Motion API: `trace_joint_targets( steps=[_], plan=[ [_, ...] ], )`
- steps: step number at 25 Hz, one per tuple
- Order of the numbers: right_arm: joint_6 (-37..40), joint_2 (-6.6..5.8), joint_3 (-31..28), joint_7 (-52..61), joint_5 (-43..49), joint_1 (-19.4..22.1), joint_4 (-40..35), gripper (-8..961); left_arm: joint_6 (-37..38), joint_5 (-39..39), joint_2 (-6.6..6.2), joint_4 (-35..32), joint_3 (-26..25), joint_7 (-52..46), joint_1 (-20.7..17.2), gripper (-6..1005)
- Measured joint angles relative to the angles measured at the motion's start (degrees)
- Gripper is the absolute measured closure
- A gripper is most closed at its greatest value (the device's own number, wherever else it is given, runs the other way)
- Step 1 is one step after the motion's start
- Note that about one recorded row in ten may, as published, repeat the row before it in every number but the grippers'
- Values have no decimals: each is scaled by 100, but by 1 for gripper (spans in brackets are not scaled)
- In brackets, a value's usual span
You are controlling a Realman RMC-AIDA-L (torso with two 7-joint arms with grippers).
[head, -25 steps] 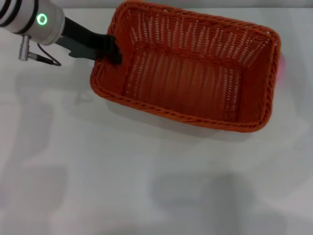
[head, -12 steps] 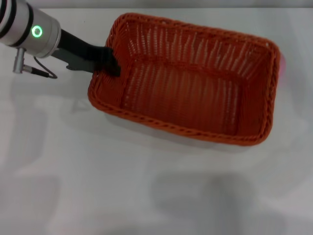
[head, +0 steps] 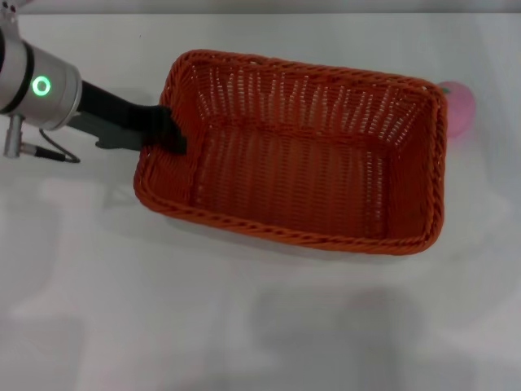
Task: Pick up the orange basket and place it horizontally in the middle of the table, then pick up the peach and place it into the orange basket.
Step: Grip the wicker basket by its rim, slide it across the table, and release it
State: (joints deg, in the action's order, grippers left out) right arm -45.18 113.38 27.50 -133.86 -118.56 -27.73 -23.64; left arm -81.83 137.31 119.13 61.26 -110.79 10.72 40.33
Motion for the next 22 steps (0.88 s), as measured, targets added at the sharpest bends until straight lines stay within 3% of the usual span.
trace_joint_targets(
  steps=[7,22],
  plan=[
    [3,0,29,0,0,-42,-4,96,67,-235,10,98,67,-7,-370,869],
    [153,-9,143,0,9,-119,-61,97,89,-373,15,82,146,-21,-631,869]
  ],
)
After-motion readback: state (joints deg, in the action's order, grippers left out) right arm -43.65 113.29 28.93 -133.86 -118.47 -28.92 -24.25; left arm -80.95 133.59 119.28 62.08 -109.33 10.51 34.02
